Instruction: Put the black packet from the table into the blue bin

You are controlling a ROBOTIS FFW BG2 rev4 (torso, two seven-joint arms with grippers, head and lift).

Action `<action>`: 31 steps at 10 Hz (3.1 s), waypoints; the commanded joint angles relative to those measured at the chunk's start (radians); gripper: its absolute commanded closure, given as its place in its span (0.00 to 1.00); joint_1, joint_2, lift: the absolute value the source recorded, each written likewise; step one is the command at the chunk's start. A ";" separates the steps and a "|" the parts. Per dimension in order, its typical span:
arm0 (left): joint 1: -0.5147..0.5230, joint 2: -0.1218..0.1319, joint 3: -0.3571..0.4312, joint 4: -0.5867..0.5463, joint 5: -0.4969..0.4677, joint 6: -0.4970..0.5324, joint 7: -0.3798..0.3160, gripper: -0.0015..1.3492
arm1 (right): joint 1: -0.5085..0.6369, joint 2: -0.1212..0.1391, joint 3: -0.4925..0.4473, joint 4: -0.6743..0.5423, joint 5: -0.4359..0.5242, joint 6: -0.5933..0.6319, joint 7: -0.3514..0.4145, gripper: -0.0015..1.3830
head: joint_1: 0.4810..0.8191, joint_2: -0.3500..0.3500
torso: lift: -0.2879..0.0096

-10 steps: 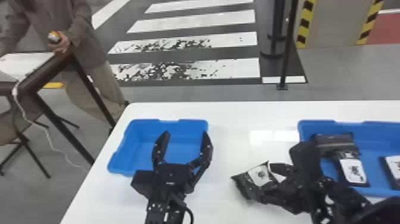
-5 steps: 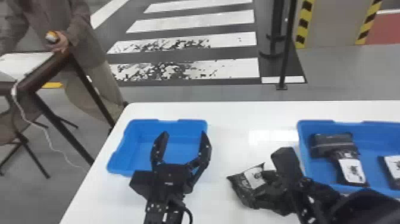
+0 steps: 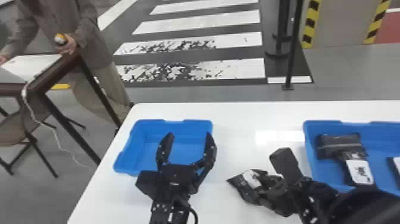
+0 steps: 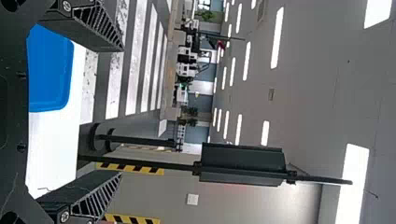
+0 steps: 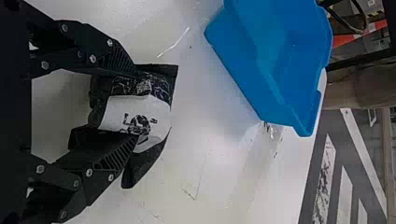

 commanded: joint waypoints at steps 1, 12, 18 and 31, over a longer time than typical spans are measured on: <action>0.001 0.002 -0.002 0.000 0.000 0.001 0.000 0.07 | 0.021 -0.001 -0.006 -0.031 -0.010 -0.058 -0.007 0.77 | 0.63 0.86 | 0.60; 0.004 0.005 -0.004 0.000 0.006 -0.002 -0.005 0.07 | 0.450 0.088 -0.684 -0.468 0.166 -0.210 -0.266 0.19 | 0.63 0.33 | 0.60; 0.001 0.002 -0.002 0.000 0.004 -0.004 -0.005 0.07 | 0.556 0.094 -0.642 -0.495 0.052 -0.745 -0.205 0.14 | 0.63 0.41 | 0.60; -0.004 0.002 -0.004 0.000 -0.006 -0.016 -0.005 0.07 | 0.632 0.094 -0.604 -0.497 -0.038 -0.758 -0.196 0.14 | 0.63 0.46 | 0.60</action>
